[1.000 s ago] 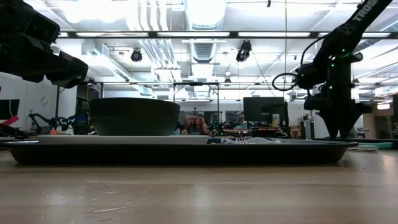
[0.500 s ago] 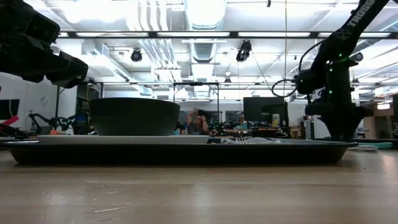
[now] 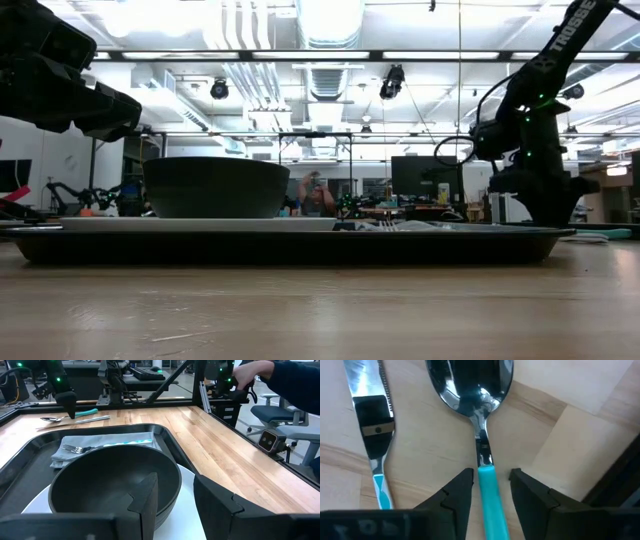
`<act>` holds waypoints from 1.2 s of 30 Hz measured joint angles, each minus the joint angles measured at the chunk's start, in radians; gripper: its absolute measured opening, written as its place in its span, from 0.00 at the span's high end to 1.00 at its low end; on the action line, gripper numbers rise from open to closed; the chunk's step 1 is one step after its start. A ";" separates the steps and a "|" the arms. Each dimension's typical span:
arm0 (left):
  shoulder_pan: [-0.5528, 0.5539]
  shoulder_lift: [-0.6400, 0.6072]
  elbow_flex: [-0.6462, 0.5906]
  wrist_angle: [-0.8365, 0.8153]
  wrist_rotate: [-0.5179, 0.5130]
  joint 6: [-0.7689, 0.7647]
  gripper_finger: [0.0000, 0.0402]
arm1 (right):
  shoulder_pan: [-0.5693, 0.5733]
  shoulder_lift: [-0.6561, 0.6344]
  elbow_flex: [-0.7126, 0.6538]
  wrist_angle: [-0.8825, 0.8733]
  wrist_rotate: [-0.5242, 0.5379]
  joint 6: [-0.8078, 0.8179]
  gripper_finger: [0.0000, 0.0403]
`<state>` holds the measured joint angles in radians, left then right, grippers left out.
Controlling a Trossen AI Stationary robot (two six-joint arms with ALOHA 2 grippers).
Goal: Set up tray
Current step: Put the blue spoon to the left of the white and blue fork on the gray napkin on the black serving tray
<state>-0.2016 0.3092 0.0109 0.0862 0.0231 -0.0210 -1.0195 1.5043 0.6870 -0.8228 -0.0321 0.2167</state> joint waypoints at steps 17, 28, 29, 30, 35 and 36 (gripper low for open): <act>0.000 0.000 0.000 0.000 0.000 0.000 0.73 | 0.000 -0.001 -0.002 0.002 -0.010 -0.004 0.93; 0.000 0.000 0.000 0.000 0.000 0.000 0.73 | -0.003 -0.046 0.015 -0.008 -0.003 0.019 0.94; 0.000 0.000 0.000 0.000 0.000 0.000 0.73 | -0.001 -0.051 0.015 -0.009 -0.008 0.020 0.94; 0.000 0.000 0.000 0.000 0.000 0.000 0.73 | -0.001 -0.056 0.015 -0.009 -0.014 0.020 0.94; 0.000 0.000 0.000 0.000 0.000 0.000 0.73 | -0.001 -0.102 0.016 -0.008 -0.015 0.047 0.94; 0.000 0.000 0.000 0.000 0.000 0.000 0.73 | 0.001 -0.118 0.016 -0.008 -0.017 0.054 0.94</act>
<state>-0.2012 0.3096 0.0109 0.0862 0.0231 -0.0209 -1.0189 1.3861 0.7033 -0.8313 -0.0488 0.2703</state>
